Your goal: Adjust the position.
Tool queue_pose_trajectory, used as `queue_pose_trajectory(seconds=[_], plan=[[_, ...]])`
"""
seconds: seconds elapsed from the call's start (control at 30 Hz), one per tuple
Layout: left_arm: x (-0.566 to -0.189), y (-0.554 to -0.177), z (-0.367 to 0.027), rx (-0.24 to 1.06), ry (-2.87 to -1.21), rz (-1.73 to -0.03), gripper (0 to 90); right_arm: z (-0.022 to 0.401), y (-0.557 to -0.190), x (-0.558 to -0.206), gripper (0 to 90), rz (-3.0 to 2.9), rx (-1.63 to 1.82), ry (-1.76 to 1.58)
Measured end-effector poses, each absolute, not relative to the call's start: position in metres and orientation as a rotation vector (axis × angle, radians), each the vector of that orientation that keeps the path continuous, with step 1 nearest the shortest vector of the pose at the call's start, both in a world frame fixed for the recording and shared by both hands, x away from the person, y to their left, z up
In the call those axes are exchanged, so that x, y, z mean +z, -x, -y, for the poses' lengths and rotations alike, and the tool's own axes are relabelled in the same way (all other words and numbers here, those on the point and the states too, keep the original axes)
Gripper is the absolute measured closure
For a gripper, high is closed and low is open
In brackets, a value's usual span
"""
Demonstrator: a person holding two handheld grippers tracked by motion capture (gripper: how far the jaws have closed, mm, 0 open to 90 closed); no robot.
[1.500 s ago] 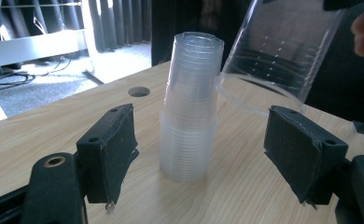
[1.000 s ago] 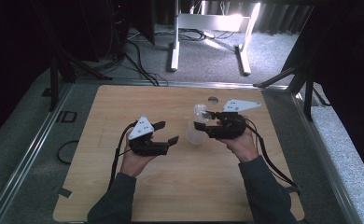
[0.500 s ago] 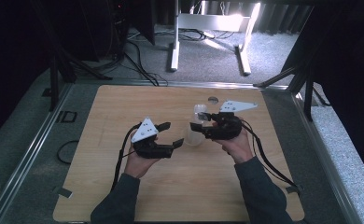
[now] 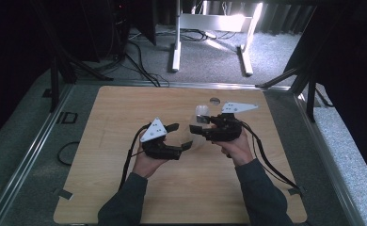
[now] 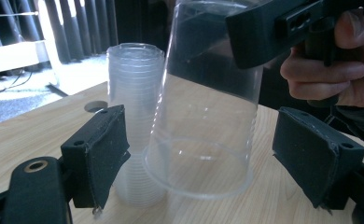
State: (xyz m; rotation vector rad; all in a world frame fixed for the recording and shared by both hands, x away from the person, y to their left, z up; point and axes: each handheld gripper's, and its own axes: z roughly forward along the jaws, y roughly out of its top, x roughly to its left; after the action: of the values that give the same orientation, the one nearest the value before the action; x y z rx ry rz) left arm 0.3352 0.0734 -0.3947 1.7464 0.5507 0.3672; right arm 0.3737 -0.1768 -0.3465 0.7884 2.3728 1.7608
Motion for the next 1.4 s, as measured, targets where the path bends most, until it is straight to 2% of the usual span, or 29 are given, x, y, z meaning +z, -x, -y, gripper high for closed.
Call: queue_pose_trajectory(seconds=[0.9, 1.4], plan=[[-0.409, -0.345, -0.055, 0.366, -1.756, -0.552, 17.9, 0.178, -0.377, -0.345, 41.0, -2.382, 1.843, -0.838], [-0.415, -0.343, -0.055, 0.373, -1.718, -0.558, 23.2, 0.177, -0.377, -0.347, 41.0, -2.388, 1.857, -0.846]])
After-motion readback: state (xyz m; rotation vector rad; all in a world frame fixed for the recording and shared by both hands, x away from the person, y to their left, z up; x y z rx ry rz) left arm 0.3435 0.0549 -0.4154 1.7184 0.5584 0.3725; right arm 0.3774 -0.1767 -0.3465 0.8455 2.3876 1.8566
